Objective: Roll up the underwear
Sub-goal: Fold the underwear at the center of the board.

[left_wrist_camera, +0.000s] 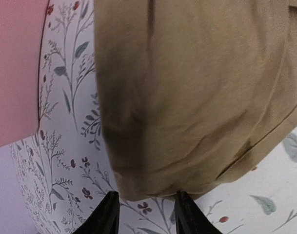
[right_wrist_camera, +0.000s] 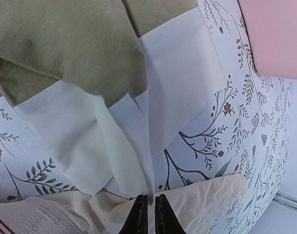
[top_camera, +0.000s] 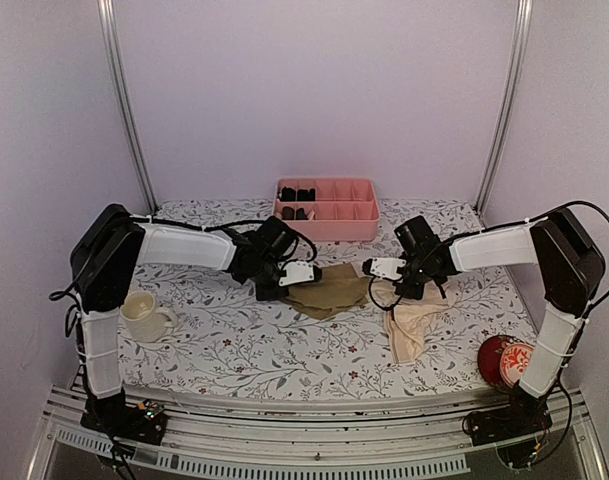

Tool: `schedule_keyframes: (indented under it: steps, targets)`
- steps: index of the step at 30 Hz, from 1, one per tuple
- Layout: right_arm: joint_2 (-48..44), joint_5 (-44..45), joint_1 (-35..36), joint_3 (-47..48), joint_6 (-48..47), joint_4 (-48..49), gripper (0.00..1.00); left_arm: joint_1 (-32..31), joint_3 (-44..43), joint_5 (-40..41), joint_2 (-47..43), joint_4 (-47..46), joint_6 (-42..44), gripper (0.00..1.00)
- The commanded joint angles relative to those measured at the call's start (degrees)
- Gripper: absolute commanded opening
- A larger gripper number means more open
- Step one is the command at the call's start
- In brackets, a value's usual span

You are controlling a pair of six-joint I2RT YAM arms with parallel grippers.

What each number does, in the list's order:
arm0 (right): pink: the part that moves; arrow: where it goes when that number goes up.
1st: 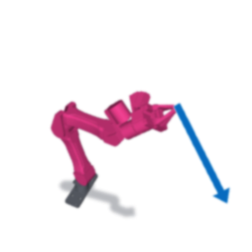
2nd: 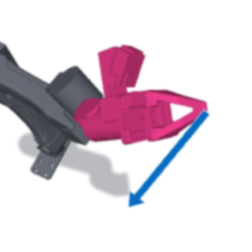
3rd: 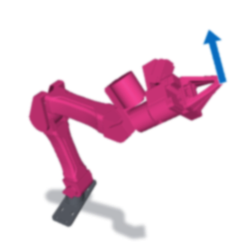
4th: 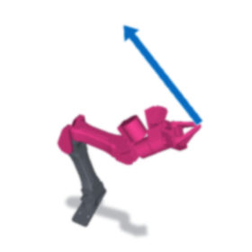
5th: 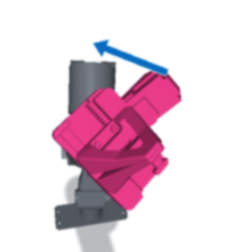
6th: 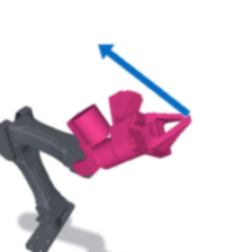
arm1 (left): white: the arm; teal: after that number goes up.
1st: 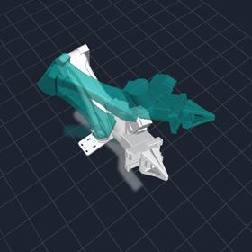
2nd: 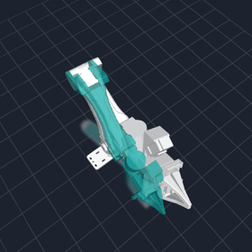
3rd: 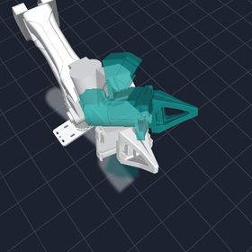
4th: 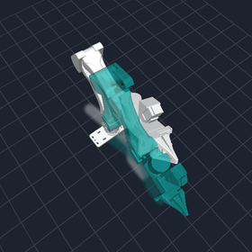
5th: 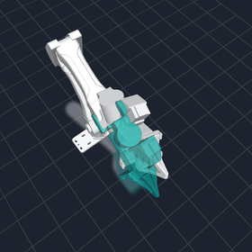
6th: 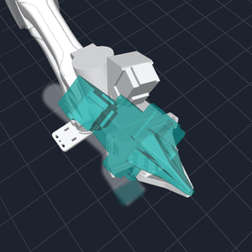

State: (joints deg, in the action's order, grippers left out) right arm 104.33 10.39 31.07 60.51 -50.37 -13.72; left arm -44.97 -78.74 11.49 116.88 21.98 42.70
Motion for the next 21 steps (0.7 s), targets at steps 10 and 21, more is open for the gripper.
schedule_keyframes:
  steps: [10,21]
  targets:
    - [-0.3,1.0,1.3,2.4,0.8,-1.0,0.06,8.5,-5.2,-6.0,1.3,0.6,-5.3,0.46]
    - [0.0,2.2,1.6,2.4,0.7,-0.8,0.06,10.3,-8.2,-13.1,3.2,6.6,-7.1,0.52]
